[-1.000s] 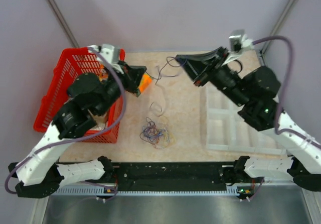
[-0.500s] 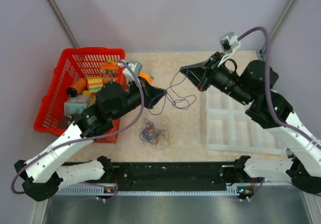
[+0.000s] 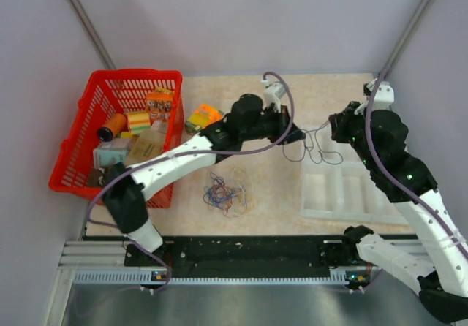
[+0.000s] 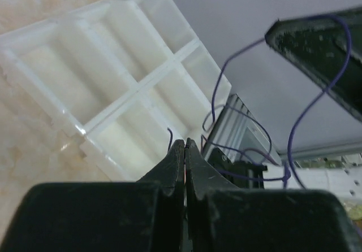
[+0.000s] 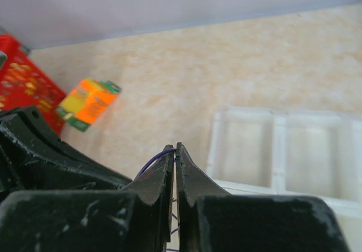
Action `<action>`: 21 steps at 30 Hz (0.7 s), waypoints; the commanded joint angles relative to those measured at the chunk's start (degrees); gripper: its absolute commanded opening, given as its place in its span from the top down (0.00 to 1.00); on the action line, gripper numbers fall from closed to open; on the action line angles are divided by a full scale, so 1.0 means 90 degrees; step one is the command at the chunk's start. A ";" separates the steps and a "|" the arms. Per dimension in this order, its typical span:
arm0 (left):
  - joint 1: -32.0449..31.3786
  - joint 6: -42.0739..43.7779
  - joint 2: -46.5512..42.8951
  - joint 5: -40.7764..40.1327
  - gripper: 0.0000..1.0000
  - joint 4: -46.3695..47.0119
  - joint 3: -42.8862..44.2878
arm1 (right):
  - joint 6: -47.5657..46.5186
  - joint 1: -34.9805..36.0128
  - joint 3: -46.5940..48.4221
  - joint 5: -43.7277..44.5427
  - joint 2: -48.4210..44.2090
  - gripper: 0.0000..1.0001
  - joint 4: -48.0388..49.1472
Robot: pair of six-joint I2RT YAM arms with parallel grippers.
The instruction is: Untangle the cables
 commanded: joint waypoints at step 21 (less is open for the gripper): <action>0.0093 0.0887 0.3704 -0.0882 0.46 -0.1650 0.3239 | 0.0496 -0.3230 -0.2016 -0.1435 0.1368 1.00 0.1700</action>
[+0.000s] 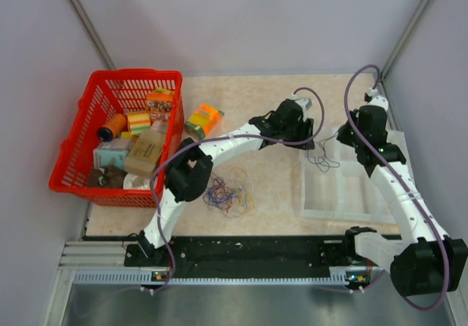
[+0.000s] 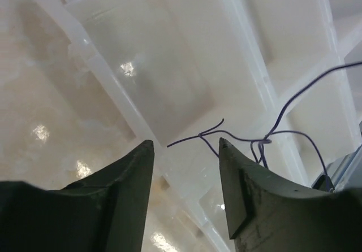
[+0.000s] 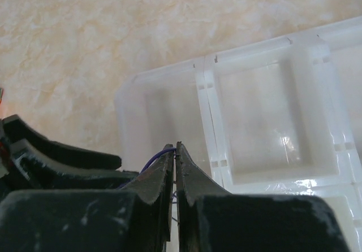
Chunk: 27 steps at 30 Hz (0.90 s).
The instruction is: Untangle the cables
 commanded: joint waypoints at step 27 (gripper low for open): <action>0.0167 0.0749 -0.6008 -0.1030 0.27 -0.0275 -0.4741 | -0.0183 -0.0581 0.0797 -0.1822 0.1909 1.00 0.1125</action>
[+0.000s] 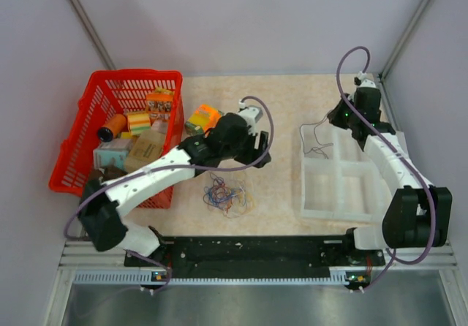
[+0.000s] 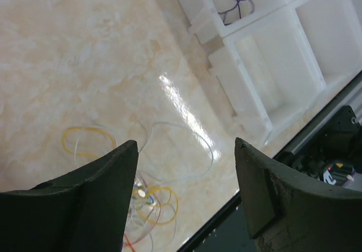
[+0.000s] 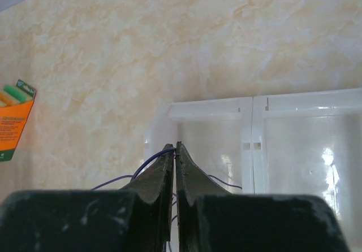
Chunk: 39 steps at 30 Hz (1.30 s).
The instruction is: Untangle the cables
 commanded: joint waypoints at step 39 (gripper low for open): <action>0.0023 -0.1198 -0.4630 0.0166 0.21 -0.0292 -0.2197 | -0.0350 0.0984 0.0021 -0.0415 -0.0061 0.36 -0.1172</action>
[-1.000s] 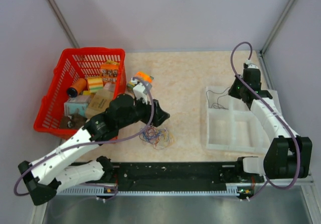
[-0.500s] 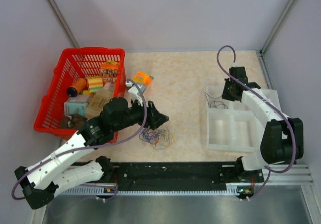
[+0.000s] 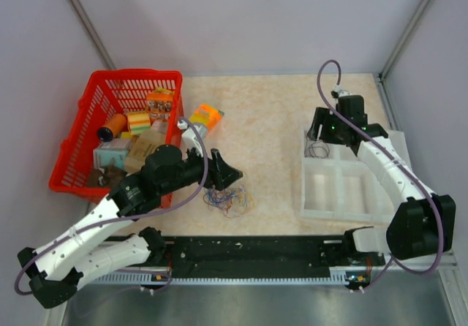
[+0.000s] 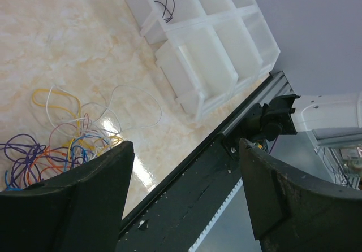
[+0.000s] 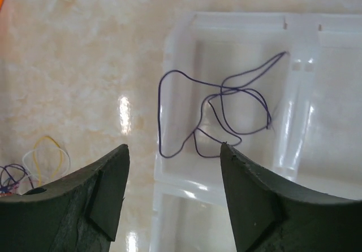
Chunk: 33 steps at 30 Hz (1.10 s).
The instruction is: Untangle the cables
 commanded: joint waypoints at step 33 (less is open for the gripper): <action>0.0065 0.0090 0.1843 -0.1495 0.34 -0.0550 -0.0065 | 0.0240 0.1505 -0.0282 -0.0626 -0.0829 0.36 0.0331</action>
